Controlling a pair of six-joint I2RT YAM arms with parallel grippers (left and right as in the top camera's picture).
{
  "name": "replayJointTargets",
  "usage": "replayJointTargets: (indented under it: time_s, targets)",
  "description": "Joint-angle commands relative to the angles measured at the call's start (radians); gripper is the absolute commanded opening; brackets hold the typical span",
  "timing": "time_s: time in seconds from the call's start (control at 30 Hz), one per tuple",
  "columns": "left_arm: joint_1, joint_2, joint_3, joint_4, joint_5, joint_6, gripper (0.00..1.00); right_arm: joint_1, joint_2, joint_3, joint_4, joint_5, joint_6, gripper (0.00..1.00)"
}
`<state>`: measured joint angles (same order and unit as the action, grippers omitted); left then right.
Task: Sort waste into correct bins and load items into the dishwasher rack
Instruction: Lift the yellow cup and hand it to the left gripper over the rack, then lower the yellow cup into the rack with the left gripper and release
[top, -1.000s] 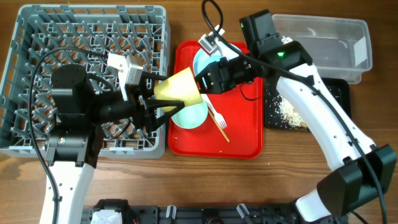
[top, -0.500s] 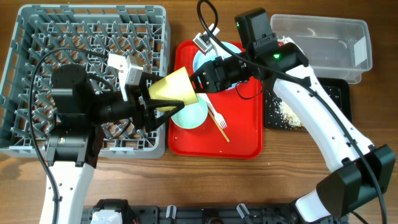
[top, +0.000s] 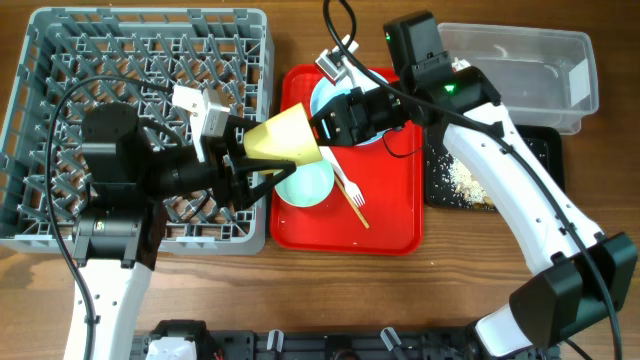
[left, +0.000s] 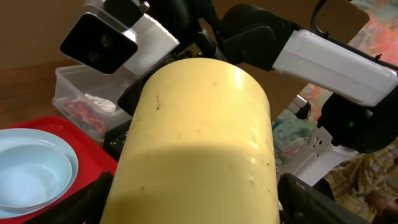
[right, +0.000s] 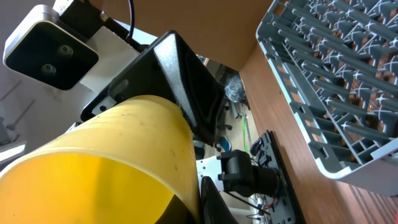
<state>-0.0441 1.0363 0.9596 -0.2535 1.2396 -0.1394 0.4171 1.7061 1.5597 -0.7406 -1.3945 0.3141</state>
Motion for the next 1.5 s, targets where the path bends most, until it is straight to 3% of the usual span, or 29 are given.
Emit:
replayJointTargets:
  time_s: [0.0, 0.23, 0.37, 0.57, 0.6, 0.73, 0.93, 1.13, 1.33, 1.47]
  targets:
    - [-0.003, 0.002, 0.013, 0.003, -0.003, 0.002, 0.81, 0.0, 0.005, -0.004, -0.004, -0.016, 0.002, 0.04]
    - [-0.003, 0.002, 0.013, 0.004, -0.024, 0.002, 0.79, 0.0, 0.005, -0.004, -0.005, -0.012, 0.003, 0.04]
    - [-0.003, 0.002, 0.013, 0.004, -0.049, 0.002, 0.73, 0.0, 0.005, -0.004, -0.013, 0.011, 0.002, 0.04]
    - [-0.003, 0.002, 0.013, 0.004, -0.063, 0.002, 0.72, 0.0, 0.005, -0.004, -0.013, 0.011, 0.001, 0.05]
    - [-0.003, 0.002, 0.013, 0.004, -0.064, 0.002, 0.67, 0.0, 0.005, -0.004, -0.012, 0.011, 0.001, 0.06]
    - [-0.003, 0.002, 0.013, -0.003, -0.099, 0.002, 0.64, 0.0, 0.005, -0.004, -0.011, 0.01, 0.002, 0.24]
    - [-0.003, 0.002, 0.013, -0.09, -0.324, 0.002, 0.64, -0.024, 0.005, -0.004, -0.016, 0.07, 0.005, 0.36]
    - [-0.003, 0.002, 0.013, -0.232, -0.658, 0.002, 0.62, -0.041, 0.005, -0.004, -0.136, 0.692, 0.063, 0.43]
    - [-0.003, -0.018, 0.028, -0.464, -0.98, 0.001, 0.6, -0.092, -0.017, 0.035, -0.347, 0.956, -0.015, 0.43]
    - [-0.003, -0.019, 0.116, -0.66, -1.225, -0.007, 0.5, -0.187, -0.086, 0.097, -0.525, 1.106, -0.087, 0.43]
